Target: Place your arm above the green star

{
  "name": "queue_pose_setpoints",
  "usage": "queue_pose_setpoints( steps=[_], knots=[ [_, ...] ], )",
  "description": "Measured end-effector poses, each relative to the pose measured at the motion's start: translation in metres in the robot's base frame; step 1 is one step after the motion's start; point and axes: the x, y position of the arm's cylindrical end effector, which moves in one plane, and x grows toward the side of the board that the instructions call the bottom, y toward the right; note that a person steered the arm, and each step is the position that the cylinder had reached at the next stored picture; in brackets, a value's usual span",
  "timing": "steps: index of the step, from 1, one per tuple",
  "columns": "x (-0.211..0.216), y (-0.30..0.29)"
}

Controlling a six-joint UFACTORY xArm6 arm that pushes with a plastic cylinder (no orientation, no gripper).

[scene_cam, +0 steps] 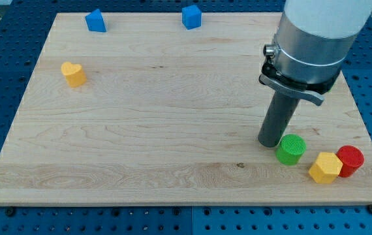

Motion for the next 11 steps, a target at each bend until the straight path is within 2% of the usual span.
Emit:
queue_pose_setpoints(
  steps=[1, 2, 4, 5, 6, 7, 8, 9, 10, 11],
  knots=[
    [-0.047, -0.035],
    [-0.096, -0.044],
    [-0.099, -0.044],
    [-0.142, -0.044],
    [-0.178, -0.034],
    [-0.202, 0.017],
    [-0.202, 0.093],
    [-0.202, 0.143],
    [-0.195, 0.143],
    [-0.147, 0.140]
  ],
)
